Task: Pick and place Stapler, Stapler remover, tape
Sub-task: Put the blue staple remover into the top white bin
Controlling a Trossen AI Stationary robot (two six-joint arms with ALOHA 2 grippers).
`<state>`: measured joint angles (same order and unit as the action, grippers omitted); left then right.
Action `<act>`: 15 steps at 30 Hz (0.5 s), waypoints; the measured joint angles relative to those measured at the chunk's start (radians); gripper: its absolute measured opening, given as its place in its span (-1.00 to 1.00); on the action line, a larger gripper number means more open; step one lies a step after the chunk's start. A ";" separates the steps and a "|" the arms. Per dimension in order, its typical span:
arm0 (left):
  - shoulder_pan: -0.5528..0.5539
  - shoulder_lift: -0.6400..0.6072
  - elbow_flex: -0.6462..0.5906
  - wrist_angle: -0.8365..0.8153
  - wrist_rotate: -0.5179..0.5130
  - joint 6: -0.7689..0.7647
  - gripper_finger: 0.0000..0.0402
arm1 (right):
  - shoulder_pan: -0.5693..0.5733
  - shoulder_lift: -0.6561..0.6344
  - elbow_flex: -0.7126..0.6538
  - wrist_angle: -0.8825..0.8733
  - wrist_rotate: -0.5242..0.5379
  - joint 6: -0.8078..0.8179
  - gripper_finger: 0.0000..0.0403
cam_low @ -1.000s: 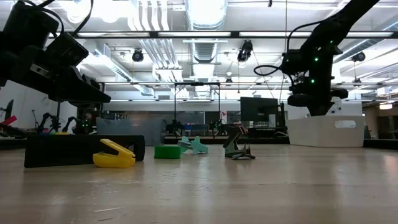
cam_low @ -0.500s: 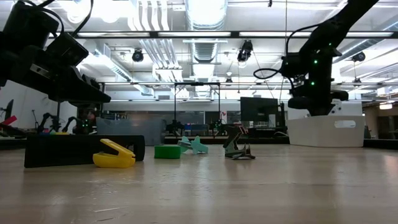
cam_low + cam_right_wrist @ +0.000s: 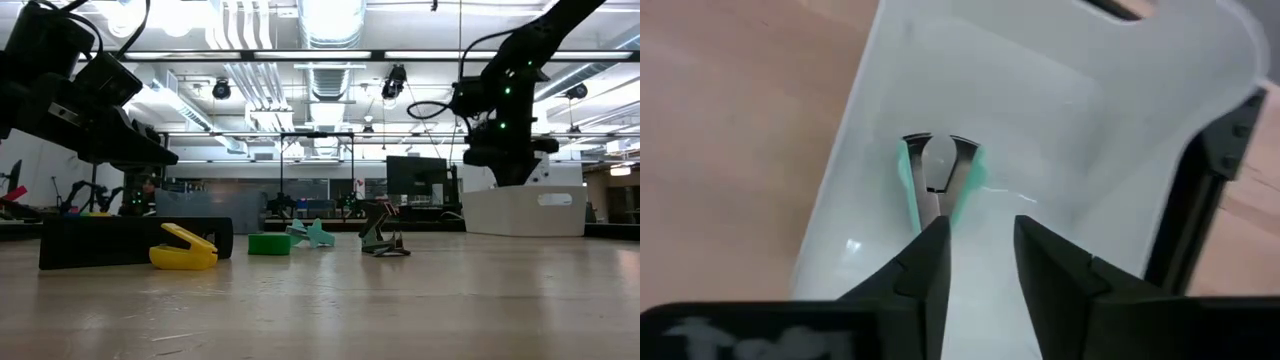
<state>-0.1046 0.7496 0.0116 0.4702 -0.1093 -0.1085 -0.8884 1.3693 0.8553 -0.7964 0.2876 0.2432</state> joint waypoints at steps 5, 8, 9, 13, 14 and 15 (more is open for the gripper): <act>0.000 0.000 0.000 0.000 0.000 0.000 -0.91 | 0.001 -0.077 0.031 -0.066 -0.005 0.022 -0.38; 0.000 0.000 0.000 0.000 0.000 0.000 -0.90 | 0.003 -0.136 0.035 -0.072 -0.029 0.031 -0.36; 0.000 0.000 0.000 0.000 0.000 0.000 -0.90 | 0.007 -0.155 0.034 -0.073 -0.048 0.040 -0.35; 0.000 0.000 0.000 0.000 0.000 0.000 -0.90 | 0.035 -0.223 0.032 -0.068 -0.122 0.049 -0.33; 0.000 0.000 0.000 0.000 0.000 0.000 -0.90 | 0.048 -0.238 0.031 -0.067 -0.133 0.052 -0.33; 0.000 0.000 0.000 0.000 0.000 0.000 -0.90 | 0.062 -0.252 0.031 -0.066 -0.141 0.056 -0.33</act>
<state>-0.1044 0.7497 0.0117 0.4702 -0.1093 -0.1085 -0.8267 1.1169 0.8860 -0.8626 0.1463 0.2993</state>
